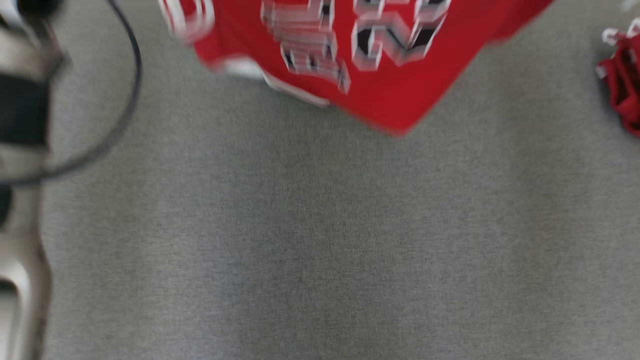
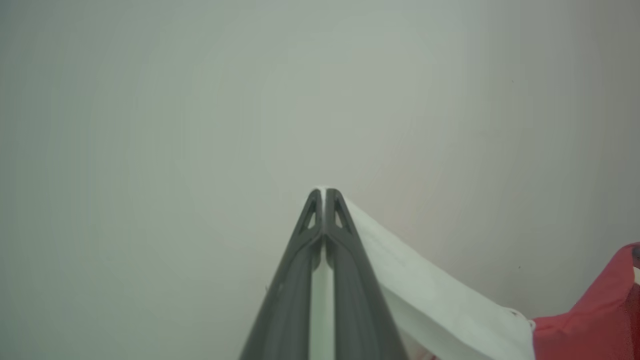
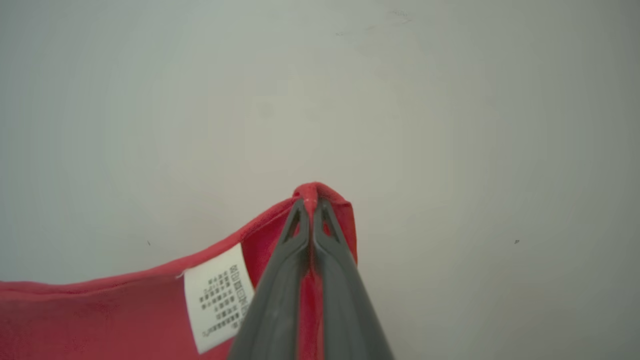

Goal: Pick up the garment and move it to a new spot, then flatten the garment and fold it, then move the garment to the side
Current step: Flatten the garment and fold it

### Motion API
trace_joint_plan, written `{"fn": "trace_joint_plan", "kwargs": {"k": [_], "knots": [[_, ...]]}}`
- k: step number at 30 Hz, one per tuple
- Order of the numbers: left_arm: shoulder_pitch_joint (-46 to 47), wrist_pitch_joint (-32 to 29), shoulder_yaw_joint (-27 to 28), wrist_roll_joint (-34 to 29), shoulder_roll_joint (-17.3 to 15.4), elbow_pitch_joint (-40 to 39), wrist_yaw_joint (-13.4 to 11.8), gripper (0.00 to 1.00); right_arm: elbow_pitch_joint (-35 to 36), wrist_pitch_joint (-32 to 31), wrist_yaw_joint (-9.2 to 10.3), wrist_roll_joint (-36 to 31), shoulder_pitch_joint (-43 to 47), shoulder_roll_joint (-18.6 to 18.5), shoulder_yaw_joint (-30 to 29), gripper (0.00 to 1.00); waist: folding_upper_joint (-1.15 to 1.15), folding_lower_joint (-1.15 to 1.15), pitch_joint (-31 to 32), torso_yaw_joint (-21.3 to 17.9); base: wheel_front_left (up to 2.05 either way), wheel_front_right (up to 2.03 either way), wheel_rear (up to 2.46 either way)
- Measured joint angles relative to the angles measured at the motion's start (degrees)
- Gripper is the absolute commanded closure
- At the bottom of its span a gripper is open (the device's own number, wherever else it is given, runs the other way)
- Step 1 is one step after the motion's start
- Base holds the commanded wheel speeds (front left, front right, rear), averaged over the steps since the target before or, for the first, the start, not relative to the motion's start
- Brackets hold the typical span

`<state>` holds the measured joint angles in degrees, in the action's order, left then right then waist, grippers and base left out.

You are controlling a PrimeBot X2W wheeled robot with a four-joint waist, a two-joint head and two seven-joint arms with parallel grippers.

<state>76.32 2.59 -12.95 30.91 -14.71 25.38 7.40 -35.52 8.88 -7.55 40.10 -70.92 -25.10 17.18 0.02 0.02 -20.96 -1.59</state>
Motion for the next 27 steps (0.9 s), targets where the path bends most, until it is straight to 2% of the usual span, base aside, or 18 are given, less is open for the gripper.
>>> {"fn": "trace_joint_plan", "kwargs": {"k": [4,12,20,27], "knots": [[16.4,-0.48,-3.18,-1.88,-0.94,6.56,0.01,1.0,-5.8,-1.18,0.0,0.13,-15.96,-1.58,-0.16,1.0,0.0,0.0,-5.14,-0.19,0.0,0.0,0.0],[37.26,-0.46,-4.86,-2.9,-0.79,18.31,0.11,1.0,-14.74,-2.31,0.0,-0.36,-32.54,-0.99,1.9,1.0,0.0,0.0,-11.29,-0.35,0.0,0.0,0.0],[46.32,1.22,-7.33,-4.19,0.14,28.99,0.12,1.0,-20.43,-1.24,0.0,-1.53,-40.17,0.13,5.58,1.0,0.0,-0.01,-15.05,-0.44,0.0,0.0,0.0],[48.46,4.59,-8.95,-3.52,1.76,34.15,0.12,1.0,-23.38,-0.29,0.0,-0.77,-42.2,-0.11,7.67,1.0,0.0,-0.01,-17.16,-0.71,0.0,0.0,0.0]]}}
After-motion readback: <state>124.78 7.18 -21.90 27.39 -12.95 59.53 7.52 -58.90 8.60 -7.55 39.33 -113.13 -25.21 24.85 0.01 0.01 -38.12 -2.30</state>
